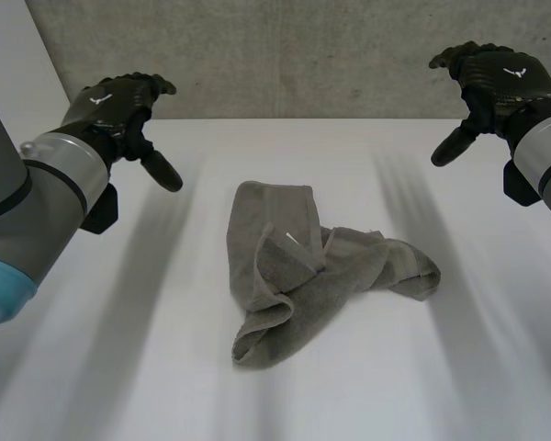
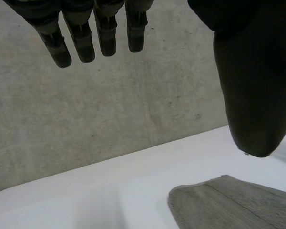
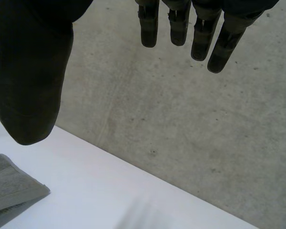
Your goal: Fold the towel.
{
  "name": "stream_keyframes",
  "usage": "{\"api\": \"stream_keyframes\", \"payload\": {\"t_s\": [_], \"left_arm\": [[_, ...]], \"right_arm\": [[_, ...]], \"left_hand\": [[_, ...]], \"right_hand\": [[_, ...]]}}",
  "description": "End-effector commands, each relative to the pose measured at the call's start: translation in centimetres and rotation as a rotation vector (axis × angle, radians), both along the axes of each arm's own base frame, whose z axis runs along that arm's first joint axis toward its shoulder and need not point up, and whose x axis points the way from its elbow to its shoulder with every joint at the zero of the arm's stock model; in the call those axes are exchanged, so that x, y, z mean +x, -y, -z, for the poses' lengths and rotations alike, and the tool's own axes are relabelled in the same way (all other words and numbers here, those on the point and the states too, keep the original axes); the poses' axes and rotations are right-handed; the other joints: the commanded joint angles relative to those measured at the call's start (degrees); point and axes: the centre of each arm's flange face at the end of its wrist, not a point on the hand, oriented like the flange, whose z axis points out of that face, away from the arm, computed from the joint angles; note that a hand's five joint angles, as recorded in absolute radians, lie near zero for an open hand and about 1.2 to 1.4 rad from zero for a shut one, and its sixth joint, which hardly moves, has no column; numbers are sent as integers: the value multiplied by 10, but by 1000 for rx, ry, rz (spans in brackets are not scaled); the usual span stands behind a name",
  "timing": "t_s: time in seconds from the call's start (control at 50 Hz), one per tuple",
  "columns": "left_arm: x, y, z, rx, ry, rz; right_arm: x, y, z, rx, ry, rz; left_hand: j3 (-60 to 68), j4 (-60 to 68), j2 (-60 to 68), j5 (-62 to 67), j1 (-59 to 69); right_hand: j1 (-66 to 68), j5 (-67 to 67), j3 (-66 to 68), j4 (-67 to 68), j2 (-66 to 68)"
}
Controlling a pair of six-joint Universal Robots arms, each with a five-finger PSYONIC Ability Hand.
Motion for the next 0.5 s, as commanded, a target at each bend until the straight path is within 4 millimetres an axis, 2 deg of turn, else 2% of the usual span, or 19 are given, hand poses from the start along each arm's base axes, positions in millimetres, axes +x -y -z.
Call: {"api": "stream_keyframes", "payload": {"t_s": [0.02,0.08,0.1,0.18,0.24,0.26,0.28,0.3,0.34,0.36,0.38,0.5], "left_arm": [[-22,-20,7,15,25,134],[-28,-26,9,19,39,195],[-35,-34,12,21,59,262],[-53,-59,21,-5,140,450],[-57,-66,24,-18,175,499],[-60,-71,29,-29,219,538],[-63,-76,35,-39,274,570],[-63,-76,35,-39,274,571],[-64,-80,50,-46,388,606],[-64,-80,50,-46,389,607],[-64,-82,58,-43,447,628],[-68,-91,88,-24,616,716]], "right_arm": [[9,-7,-2,-8,-65,-122],[14,-12,3,3,-155,-236],[14,-13,10,21,-200,-279],[12,-14,25,76,-278,-330],[13,-16,39,124,-365,-359],[14,-17,49,145,-405,-375],[14,-17,49,146,-406,-375],[14,-16,59,164,-446,-389],[15,-14,66,173,-467,-397],[15,-13,76,189,-493,-404],[15,-11,85,207,-506,-408],[18,-9,109,254,-531,-434]], "left_hand": [[-25,-29,-34,-28,-68],[-25,-29,-34,-28,-68],[-25,-29,-34,-28,-68],[-25,-29,-34,-28,-68],[-25,-29,-34,-28,-68],[-25,-29,-34,-28,-68],[-25,-29,-34,-28,-68],[-25,-29,-34,-28,-68],[-25,-29,-34,-28,-68],[-25,-29,-34,-28,-68],[-25,-29,-34,-28,-68],[-25,-29,-34,-28,-68]], "right_hand": [[-38,-36,-4,-34,-46],[-38,-36,-4,-34,-46],[-38,-36,-4,-34,-46],[-38,-36,-4,-34,-46],[-38,-36,-4,-34,-46],[-38,-36,-4,-34,-46],[-38,-36,-4,-34,-46],[-38,-36,-4,-34,-46],[-38,-36,-4,-34,-46],[-38,-36,-4,-34,-46],[-38,-36,-4,-34,-46],[-38,-36,-4,-34,-46]]}}
